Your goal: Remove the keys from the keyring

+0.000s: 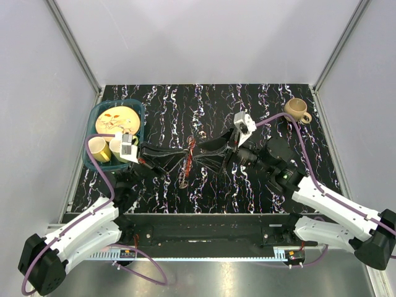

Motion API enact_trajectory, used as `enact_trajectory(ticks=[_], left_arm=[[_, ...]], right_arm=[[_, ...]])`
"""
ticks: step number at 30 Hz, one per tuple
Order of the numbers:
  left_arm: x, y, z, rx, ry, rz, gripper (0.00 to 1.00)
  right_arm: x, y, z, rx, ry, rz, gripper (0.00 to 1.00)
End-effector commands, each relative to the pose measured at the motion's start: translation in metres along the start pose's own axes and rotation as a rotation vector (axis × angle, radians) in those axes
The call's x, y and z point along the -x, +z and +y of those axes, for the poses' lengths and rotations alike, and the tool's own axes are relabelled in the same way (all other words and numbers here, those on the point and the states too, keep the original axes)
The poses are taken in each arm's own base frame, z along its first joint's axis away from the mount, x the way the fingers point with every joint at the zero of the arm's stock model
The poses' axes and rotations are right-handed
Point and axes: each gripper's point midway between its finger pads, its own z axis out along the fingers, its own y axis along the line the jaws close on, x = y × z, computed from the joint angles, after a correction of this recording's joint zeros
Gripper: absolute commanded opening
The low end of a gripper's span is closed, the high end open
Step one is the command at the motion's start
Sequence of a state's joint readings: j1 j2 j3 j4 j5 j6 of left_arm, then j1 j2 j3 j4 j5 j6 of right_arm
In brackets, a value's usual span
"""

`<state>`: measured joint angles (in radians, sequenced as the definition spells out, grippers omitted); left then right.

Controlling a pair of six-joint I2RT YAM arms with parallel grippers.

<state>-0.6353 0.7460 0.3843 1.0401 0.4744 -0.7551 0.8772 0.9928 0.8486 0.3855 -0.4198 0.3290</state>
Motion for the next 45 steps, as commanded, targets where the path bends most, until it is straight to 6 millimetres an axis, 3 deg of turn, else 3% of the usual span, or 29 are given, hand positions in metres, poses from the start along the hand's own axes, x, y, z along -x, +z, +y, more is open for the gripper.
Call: enact_trajectory(ticks=[1,21,24,28,29,31,42,45], left_arm=[[0.017,0.004,-0.011,-0.045,0.087,-0.043,0.0],[0.014,0.005,-0.005,-0.016,0.094,-0.016,0.0],[0.015,0.006,-0.005,-0.014,0.098,-0.016,0.0],[0.013,0.007,-0.002,0.003,0.106,0.004,0.0],[0.014,0.008,-0.001,0.007,0.108,0.002,0.0],[0.016,0.008,0.008,0.06,0.108,0.0,0.0],[0.032,0.012,0.009,0.093,0.126,-0.032,0.0],[0.028,0.011,0.014,0.11,0.123,-0.021,0.0]], right_arm=[[0.035,0.004,0.012,0.014,0.023,-0.094,0.59],[-0.002,0.012,-0.023,-0.137,-0.001,0.067,0.54],[-0.005,0.013,-0.023,-0.127,-0.008,0.063,0.47],[-0.012,0.014,-0.025,-0.132,-0.008,0.091,0.27],[-0.013,0.013,-0.026,-0.135,-0.009,0.091,0.14],[-0.015,0.012,-0.026,-0.136,-0.011,0.094,0.0],[-0.029,0.005,-0.032,-0.162,-0.008,0.13,0.0],[-0.034,0.005,-0.032,-0.154,-0.007,0.133,0.0]])
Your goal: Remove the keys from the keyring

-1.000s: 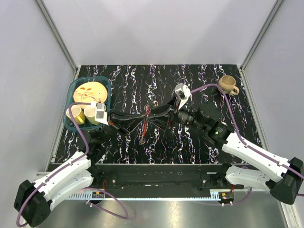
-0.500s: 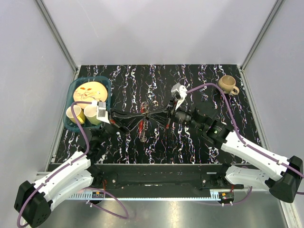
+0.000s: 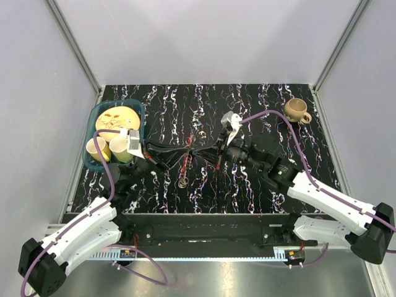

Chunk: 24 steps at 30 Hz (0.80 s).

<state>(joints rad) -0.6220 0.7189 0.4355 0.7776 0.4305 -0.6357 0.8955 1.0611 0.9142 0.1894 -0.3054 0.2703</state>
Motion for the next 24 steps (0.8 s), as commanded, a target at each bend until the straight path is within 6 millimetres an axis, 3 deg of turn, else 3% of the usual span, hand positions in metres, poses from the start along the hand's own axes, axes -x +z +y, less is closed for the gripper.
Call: enact_trajectory(ticks=[1,7,17,21,24], left_arm=[[0.042,0.008,-0.015,-0.027,0.071,-0.12,0.0],[0.029,0.007,-0.003,-0.001,0.046,-0.11,0.0],[0.025,0.003,0.007,0.045,0.025,-0.121,0.0],[0.025,0.001,0.003,0.025,0.018,-0.131,0.0],[0.024,0.0,-0.006,-0.015,0.027,-0.116,0.0]], right_arm=[[-0.003,-0.001,0.001,0.008,-0.024,-0.01,0.0],[-0.014,0.007,0.003,0.06,-0.025,-0.028,0.0],[-0.009,0.006,-0.006,-0.003,-0.006,-0.07,0.01],[-0.016,0.0,-0.004,0.008,-0.003,-0.063,0.26],[-0.014,-0.013,0.003,0.031,-0.06,-0.055,0.34]])
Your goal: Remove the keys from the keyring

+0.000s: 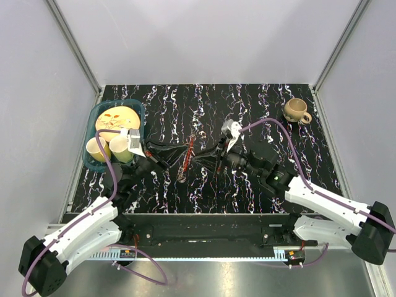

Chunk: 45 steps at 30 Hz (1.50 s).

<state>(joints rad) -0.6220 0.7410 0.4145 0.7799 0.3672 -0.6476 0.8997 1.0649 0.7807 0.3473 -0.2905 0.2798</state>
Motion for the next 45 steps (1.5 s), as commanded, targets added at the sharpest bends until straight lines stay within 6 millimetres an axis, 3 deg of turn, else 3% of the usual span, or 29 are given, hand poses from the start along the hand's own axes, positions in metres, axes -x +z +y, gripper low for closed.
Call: enact_trajectory(ticks=[1,4,10,16,22,29,40,45], left_arm=[[0.03,-0.002,-0.026,-0.1,0.053,-0.102,0.0],[0.026,-0.003,-0.039,-0.167,0.067,-0.072,0.0],[0.023,-0.009,-0.071,-0.354,0.081,-0.038,0.0],[0.032,-0.011,-0.087,-0.431,0.101,-0.072,0.0],[0.03,-0.012,-0.088,-0.444,0.108,-0.057,0.0],[0.029,-0.011,-0.086,-0.434,0.12,-0.057,0.0],[0.026,-0.009,-0.083,-0.425,0.133,-0.041,0.0],[0.023,-0.008,-0.082,-0.432,0.13,-0.023,0.0]], right_arm=[[0.024,-0.022,0.013,0.012,-0.089,-0.067,0.36],[0.038,-0.033,0.017,0.01,-0.144,-0.101,0.41],[0.06,-0.03,0.044,0.136,-0.178,-0.135,0.43],[0.062,-0.025,0.054,0.213,-0.21,-0.168,0.44],[0.067,-0.026,0.076,0.339,-0.215,-0.194,0.43],[0.065,-0.024,0.086,0.405,-0.208,-0.186,0.43],[0.066,-0.026,0.084,0.387,-0.233,-0.182,0.47],[0.068,-0.022,0.073,0.324,-0.24,-0.174,0.46]])
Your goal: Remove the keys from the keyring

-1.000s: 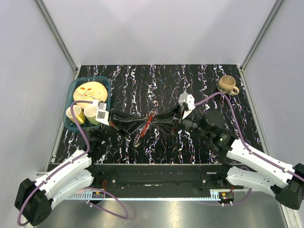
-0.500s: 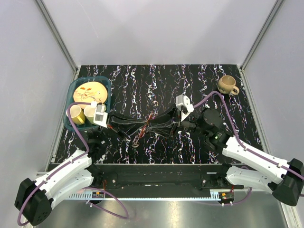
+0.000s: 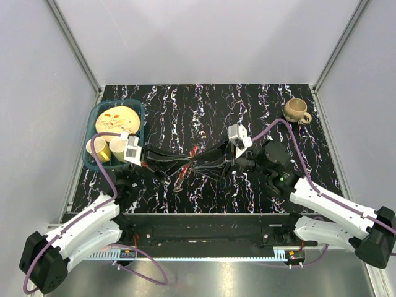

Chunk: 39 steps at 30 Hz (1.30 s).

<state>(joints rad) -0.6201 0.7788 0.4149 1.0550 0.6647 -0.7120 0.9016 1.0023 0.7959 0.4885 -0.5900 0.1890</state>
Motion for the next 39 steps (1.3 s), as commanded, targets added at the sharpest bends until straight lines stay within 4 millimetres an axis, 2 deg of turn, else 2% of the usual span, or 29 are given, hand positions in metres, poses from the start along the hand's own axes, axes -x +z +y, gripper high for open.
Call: enact_trajectory(ticks=[1,4,7,8,14,15,17,24,25,26,28,29,31,34,36,39], left_arm=[[0.019,0.007,-0.014,-0.072,0.083,-0.033,0.0],[0.018,0.007,-0.013,-0.07,0.078,-0.035,0.0],[0.017,0.008,-0.011,-0.067,0.069,-0.038,0.0],[0.016,0.007,-0.01,-0.064,0.062,-0.037,0.0],[0.014,0.006,-0.007,-0.056,0.046,-0.049,0.0],[0.014,0.006,-0.007,-0.053,0.046,-0.051,0.0],[0.013,0.005,-0.006,-0.048,0.044,-0.048,0.0],[0.008,0.005,-0.003,-0.033,0.017,-0.025,0.0],[0.01,0.004,-0.005,-0.035,0.029,-0.023,0.0],[0.004,0.003,-0.003,-0.025,0.017,0.006,0.0],[0.004,0.002,-0.004,-0.016,0.05,0.027,0.04],[-0.005,0.0,0.003,0.021,0.025,0.071,0.08],[-0.008,-0.004,0.007,0.053,0.045,0.09,0.1],[-0.007,-0.01,0.001,0.058,0.049,0.09,0.12],[-0.009,-0.012,-0.002,0.052,0.05,0.1,0.11],[-0.014,-0.014,-0.008,0.016,0.048,0.136,0.0]], right_arm=[[0.031,0.002,-0.002,-0.033,-0.072,-0.06,0.46],[0.032,0.004,-0.008,-0.06,-0.074,-0.063,0.45],[0.031,0.007,-0.012,-0.072,-0.061,-0.061,0.39],[0.03,0.008,-0.012,-0.071,-0.06,-0.064,0.33],[0.02,0.011,-0.017,-0.075,-0.04,-0.045,0.15],[0.018,0.011,-0.017,-0.073,-0.038,-0.04,0.08],[0.015,0.012,-0.015,-0.059,-0.038,-0.033,0.0],[0.008,0.013,-0.018,-0.062,-0.045,-0.006,0.0],[0.012,0.013,-0.018,-0.063,-0.066,-0.001,0.0],[0.006,0.011,-0.02,-0.075,-0.055,0.032,0.0],[0.003,0.006,-0.021,-0.092,-0.077,0.071,0.0],[0.002,0.004,-0.022,-0.098,-0.086,0.086,0.0],[-0.003,0.0,-0.019,-0.086,-0.096,0.131,0.0],[-0.014,-0.004,-0.013,-0.039,-0.128,0.187,0.0],[-0.021,-0.004,-0.011,-0.022,-0.118,0.206,0.0],[-0.025,-0.004,-0.007,0.007,-0.103,0.214,0.0]])
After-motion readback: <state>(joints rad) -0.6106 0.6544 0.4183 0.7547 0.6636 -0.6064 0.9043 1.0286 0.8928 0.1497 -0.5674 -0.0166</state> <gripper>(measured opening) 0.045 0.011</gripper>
